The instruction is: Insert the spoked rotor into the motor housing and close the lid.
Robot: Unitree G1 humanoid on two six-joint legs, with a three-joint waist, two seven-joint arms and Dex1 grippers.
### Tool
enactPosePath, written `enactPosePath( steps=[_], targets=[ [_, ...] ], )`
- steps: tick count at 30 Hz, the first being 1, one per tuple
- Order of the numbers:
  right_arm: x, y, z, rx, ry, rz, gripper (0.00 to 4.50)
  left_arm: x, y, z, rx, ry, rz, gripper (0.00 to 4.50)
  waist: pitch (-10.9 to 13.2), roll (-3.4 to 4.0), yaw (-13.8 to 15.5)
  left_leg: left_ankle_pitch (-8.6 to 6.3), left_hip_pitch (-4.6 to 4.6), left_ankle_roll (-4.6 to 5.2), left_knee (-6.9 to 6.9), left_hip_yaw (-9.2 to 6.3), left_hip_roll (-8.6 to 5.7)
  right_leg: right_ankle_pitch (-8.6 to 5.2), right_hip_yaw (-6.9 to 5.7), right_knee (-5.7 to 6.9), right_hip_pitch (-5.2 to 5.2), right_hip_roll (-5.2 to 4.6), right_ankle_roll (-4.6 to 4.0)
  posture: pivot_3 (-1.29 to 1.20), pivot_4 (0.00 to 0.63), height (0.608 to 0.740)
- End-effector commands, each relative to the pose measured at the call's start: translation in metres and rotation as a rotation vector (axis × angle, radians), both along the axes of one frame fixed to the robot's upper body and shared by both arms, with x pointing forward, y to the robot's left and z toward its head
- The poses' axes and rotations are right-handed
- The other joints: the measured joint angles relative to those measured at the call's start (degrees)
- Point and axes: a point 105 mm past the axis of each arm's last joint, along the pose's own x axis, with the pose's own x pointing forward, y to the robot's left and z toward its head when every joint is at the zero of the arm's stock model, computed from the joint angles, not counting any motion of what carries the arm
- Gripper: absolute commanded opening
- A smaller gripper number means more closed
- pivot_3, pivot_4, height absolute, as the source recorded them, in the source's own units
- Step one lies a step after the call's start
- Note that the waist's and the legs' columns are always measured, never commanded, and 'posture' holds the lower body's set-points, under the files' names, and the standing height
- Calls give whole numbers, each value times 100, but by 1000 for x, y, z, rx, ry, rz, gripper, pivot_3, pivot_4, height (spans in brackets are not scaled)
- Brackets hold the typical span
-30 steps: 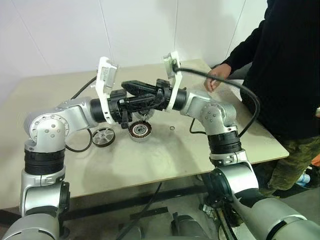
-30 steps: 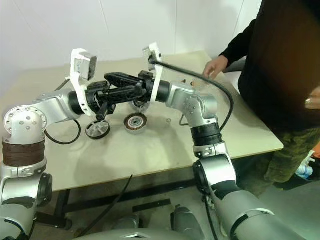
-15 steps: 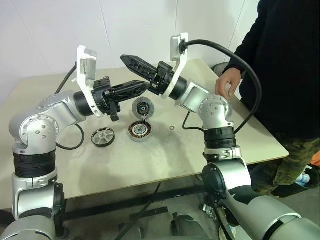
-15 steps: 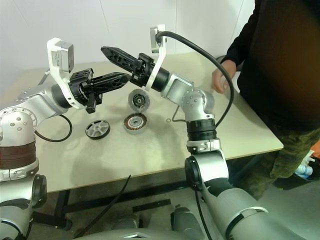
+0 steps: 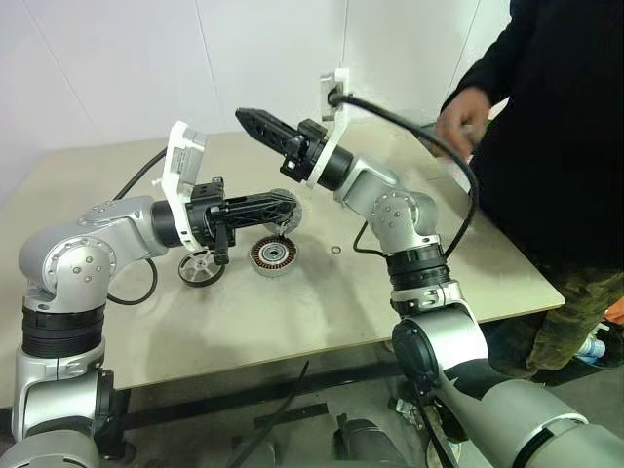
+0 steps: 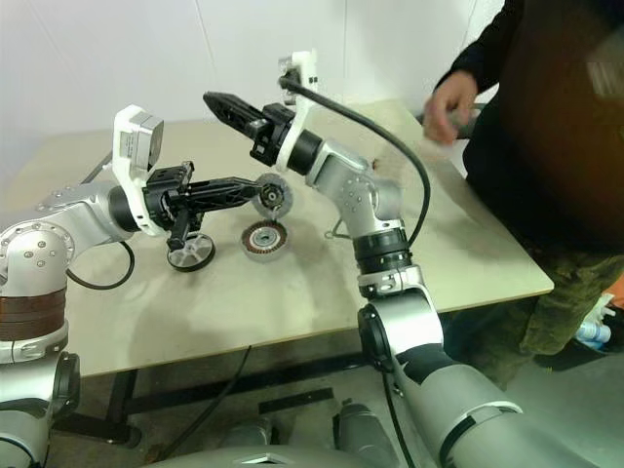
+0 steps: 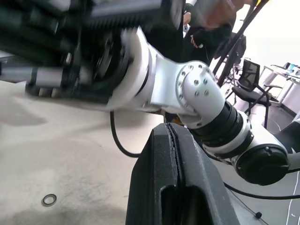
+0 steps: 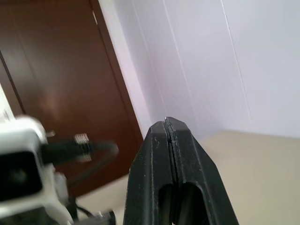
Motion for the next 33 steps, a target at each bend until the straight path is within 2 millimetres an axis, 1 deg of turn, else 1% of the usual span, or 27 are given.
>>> enactPosePath(
  steps=[1,3,4,6,9,11,13,14,15,17,18,20,21,23,25,27,28,29,31,32,33],
  targets=[
    [3,2,-15,-65,-8,6,0,-8,-3,17,-21,-64,-29,24,0,0,-1,0,0,0,0,0,0,0,0,0,0,0,0,0,0,740],
    [16,-3,-40,-116,76,-34,0,-12,-4,26,-57,-68,-55,24,-1,-2,1,0,0,0,0,0,0,0,1,0,0,-1,0,0,0,740],
    [20,-5,-50,-128,121,-46,0,-13,-3,30,-71,-71,-63,24,-1,-2,1,0,0,0,1,0,0,0,1,0,1,-1,0,0,0,740],
    [27,-9,-61,-115,210,-57,0,-14,0,43,-96,-97,-63,24,-1,-2,6,0,-2,0,4,0,0,0,1,0,1,-1,0,0,0,740],
    [21,-8,-66,-99,245,-9,0,-11,9,67,-157,-138,-39,24,0,-2,3,0,-5,0,3,-2,0,0,0,-1,-2,-1,-1,0,0,740],
    [19,-7,-69,-104,246,2,0,-4,13,78,-188,-154,-3,24,0,-2,-8,0,-4,0,1,-2,0,0,0,-1,-2,-1,0,0,0,740],
    [2,-1,-75,-179,170,93,0,14,21,81,-177,-165,97,24,0,-2,-7,0,0,0,0,0,-1,0,1,-1,-1,-1,0,0,0,740],
    [-11,1,-74,-190,154,171,0,22,24,76,-145,-175,135,24,0,-1,-9,0,2,0,0,-1,-1,0,-1,-1,1,0,0,0,0,740],
    [-26,2,-69,-186,138,267,0,29,26,71,-120,-177,166,24,0,-1,-11,0,4,0,-1,0,-3,0,0,-1,2,0,0,0,0,740],
    [-56,-2,-53,-168,97,437,0,40,30,62,-126,-138,192,24,1,0,-5,0,4,0,-1,-1,-3,0,-1,0,1,2,0,0,0,740],
    [-64,-5,-49,-169,79,482,0,43,31,60,-134,-123,198,24,1,0,4,1,0,-1,0,-3,-2,0,-2,0,0,1,0,0,0,740],
    [-81,-11,-20,-74,60,584,0,56,32,36,-98,-59,237,24,0,-1,10,0,-2,-1,2,-6,-2,0,-3,-1,-1,-1,1,0,0,740],
    [-84,-12,-11,-50,50,595,0,60,32,24,-79,-36,248,24,0,-1,12,0,0,-1,1,-6,0,0,-3,-1,0,-4,0,0,0,740],
    [-83,-12,11,9,17,575,0,67,29,-10,-33,47,259,24,-1,2,5,1,3,-1,2,-6,-1,0,-3,0,1,-6,0,0,0,740],
    [-77,-9,30,59,-21,520,0,64,22,-38,10,111,238,24,-1,2,1,1,7,-1,2,-3,-1,0,0,6,1,-7,0,0,0,740],
    [-68,-5,41,77,-60,441,0,55,14,-52,43,132,194,24,-1,1,3,1,2,-2,0,-7,2,1,1,8,-5,-4,-1,0,0,740],
    [-61,-2,46,88,-78,384,0,45,8,-56,60,127,155,24,-1,-1,6,1,-3,-2,-1,-7,4,1,3,8,-12,-4,-1,0,0,740],
    [-51,0,49,104,-76,320,0,34,1,-56,58,123,107,24,-2,-1,-3,1,-10,-2,-2,-8,5,1,6,8,-18,-5,-1,0,0,740],
    [-33,5,43,77,-89,197,0,15,-8,-47,36,98,29,24,-2,-2,6,1,-13,-2,-12,-2,9,1,14,7,-25,-15,-1,0,0,740],
    [-24,9,33,32,-99,144,0,9,-12,-38,13,81,4,24,-3,-4,19,1,-14,-2,-13,-1,6,1,14,6,-25,-19,-1,0,0,740],
    [-17,12,19,-17,-96,104,0,4,-15,-24,-16,48,-10,24,-3,-4,24,1,-15,-2,-13,-2,3,1,14,2,-22,-24,-1,0,0,740]
  ],
)
